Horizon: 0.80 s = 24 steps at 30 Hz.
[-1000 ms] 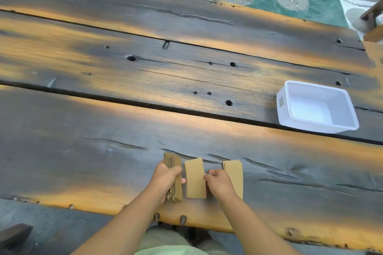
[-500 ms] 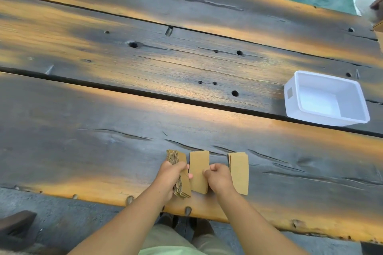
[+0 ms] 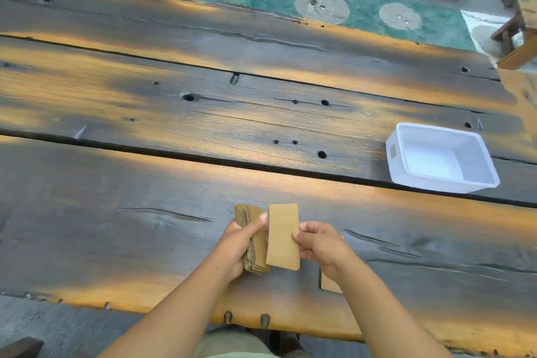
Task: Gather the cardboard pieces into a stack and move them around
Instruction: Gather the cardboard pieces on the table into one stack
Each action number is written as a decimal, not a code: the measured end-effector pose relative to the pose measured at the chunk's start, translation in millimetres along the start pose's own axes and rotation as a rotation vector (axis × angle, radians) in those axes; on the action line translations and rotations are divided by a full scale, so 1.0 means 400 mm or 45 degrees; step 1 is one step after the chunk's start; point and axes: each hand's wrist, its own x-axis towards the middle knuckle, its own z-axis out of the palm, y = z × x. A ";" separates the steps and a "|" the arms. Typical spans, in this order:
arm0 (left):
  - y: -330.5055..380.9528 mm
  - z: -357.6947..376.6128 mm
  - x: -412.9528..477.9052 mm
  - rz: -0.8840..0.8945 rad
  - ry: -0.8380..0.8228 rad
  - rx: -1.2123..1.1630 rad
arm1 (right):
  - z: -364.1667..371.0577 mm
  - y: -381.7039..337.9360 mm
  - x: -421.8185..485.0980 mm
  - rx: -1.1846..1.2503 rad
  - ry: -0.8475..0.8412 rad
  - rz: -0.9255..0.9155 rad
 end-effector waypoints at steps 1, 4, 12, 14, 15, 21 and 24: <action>0.012 0.015 -0.006 0.014 -0.037 -0.013 | 0.001 -0.012 -0.007 0.022 -0.043 -0.011; 0.051 0.061 -0.022 0.059 -0.102 -0.046 | 0.013 -0.045 -0.025 0.117 -0.075 -0.068; 0.092 0.168 -0.055 0.125 -0.230 -0.070 | 0.026 -0.073 -0.047 0.105 0.089 -0.184; 0.087 0.178 -0.054 0.110 -0.248 -0.046 | 0.008 -0.074 -0.052 -0.004 0.133 -0.206; 0.084 0.181 -0.053 0.099 -0.259 -0.033 | -0.002 -0.074 -0.052 -0.051 0.158 -0.206; 0.033 0.206 -0.035 0.009 -0.302 0.076 | -0.091 -0.044 -0.054 -0.192 0.188 -0.032; 0.001 0.232 -0.019 0.006 -0.233 0.169 | -0.128 -0.005 -0.036 -0.103 0.204 0.066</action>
